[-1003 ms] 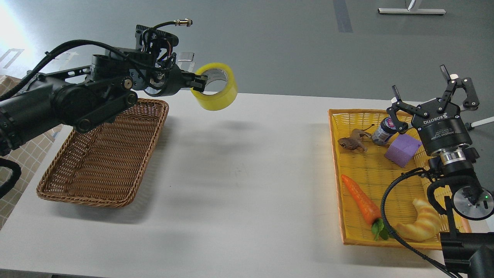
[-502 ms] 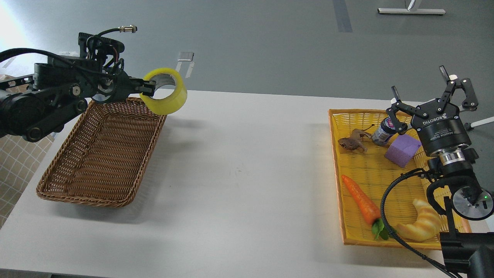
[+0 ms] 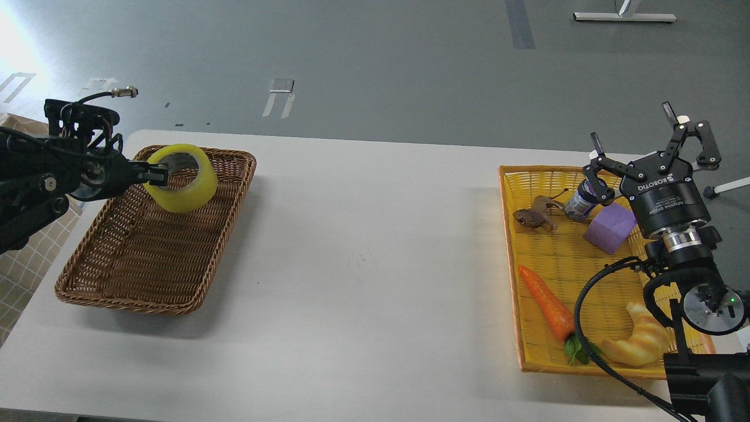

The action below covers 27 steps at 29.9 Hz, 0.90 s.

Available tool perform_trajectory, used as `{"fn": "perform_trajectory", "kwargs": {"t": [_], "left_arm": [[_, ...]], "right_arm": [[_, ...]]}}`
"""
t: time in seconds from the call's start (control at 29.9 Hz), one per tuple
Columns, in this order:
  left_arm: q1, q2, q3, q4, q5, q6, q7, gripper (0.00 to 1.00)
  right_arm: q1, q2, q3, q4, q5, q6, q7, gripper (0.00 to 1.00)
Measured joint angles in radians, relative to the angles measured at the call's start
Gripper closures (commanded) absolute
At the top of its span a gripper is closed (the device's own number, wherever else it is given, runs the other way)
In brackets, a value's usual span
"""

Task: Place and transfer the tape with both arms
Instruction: 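Lift the tape roll and carry it over the wicker basket, then lower the tape roll into the basket and release it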

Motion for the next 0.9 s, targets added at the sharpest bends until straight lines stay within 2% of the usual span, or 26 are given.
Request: {"fn": "perform_trajectory", "kwargs": {"t": [0.43, 0.9], "left_arm": [[0.102, -0.002, 0.002, 0.013, 0.0, 0.049, 0.0, 1.0], [0.124, -0.001, 0.004, 0.015, 0.0, 0.053, 0.004, 1.0]], "right_arm": [[0.0, -0.001, 0.0, 0.001, 0.0, 0.0, 0.0, 0.02], [0.0, 0.001, 0.0, -0.001, 0.0, 0.0, 0.0, 0.02]]}}
